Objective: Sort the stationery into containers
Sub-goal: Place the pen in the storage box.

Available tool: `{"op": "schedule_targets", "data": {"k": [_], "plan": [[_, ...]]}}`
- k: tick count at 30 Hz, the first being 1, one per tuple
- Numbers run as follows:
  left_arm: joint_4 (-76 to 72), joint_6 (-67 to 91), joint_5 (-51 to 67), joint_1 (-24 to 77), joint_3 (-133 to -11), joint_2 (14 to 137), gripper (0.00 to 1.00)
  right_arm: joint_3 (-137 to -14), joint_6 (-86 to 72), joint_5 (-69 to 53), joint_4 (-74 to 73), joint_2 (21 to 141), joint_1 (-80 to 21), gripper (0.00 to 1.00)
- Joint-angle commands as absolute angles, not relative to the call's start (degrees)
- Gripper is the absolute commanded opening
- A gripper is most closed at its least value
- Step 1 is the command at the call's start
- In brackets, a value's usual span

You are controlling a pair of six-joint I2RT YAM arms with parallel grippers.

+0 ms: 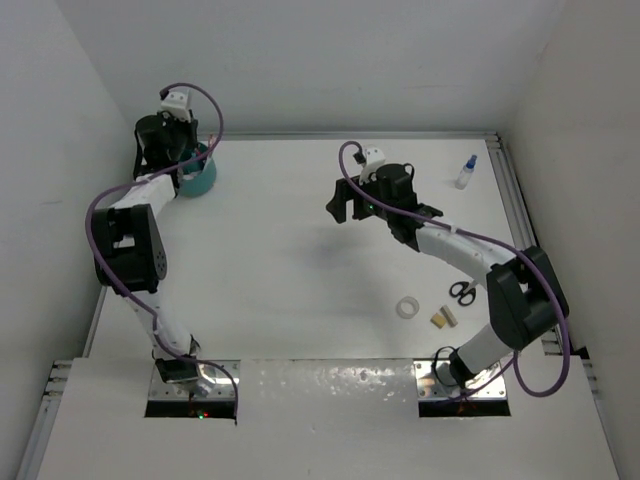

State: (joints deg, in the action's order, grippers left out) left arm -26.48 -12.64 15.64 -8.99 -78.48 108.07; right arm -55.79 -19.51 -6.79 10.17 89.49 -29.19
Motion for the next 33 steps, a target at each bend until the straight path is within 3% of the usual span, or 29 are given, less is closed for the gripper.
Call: {"op": "schedule_targets", "data": {"k": [1,8,16,17,21,25,26,29,33], "plan": [[-31.6,-14.1,20.1,-10.4,-81.4,110.7,0.0,-60.3,-20.3,-9.6,11.5,91.2,-28.0,0.83],[-30.8,-11.3,26.1,-11.1,-80.8,113.6,0.0,-61.9,-22.8,-9.9,10.8,93.3,-26.5,0.82],[-37.5,-12.4,25.3,-11.2,-76.6,115.3,0.03,-63.3,-20.9,-9.6,6.0,91.5,-25.9,0.82],[-37.8,-12.7,25.8,-11.2,-75.6,115.2,0.1,-63.1,-20.7,-9.6,5.8,90.7,-25.7,0.82],[-37.5,-12.9,25.5,-11.6,-75.6,115.5,0.16,-63.3,-19.1,-8.2,4.3,88.9,-25.8,0.82],[-35.8,-14.1,27.3,-12.1,-76.2,115.2,0.36,-64.0,-17.5,-8.2,2.4,88.0,-25.8,0.82],[-35.7,-13.9,27.1,-12.3,-76.3,115.1,0.45,-64.2,-17.5,-8.1,1.9,87.9,-25.8,0.82],[-35.6,-12.3,27.4,-12.8,-77.2,114.6,0.52,-64.2,-17.5,-7.5,1.3,86.7,-25.8,0.82],[-34.6,-12.3,28.4,-13.1,-79.1,114.1,0.54,-63.1,-17.5,-6.2,1.1,84.4,-26.3,0.82]]}}
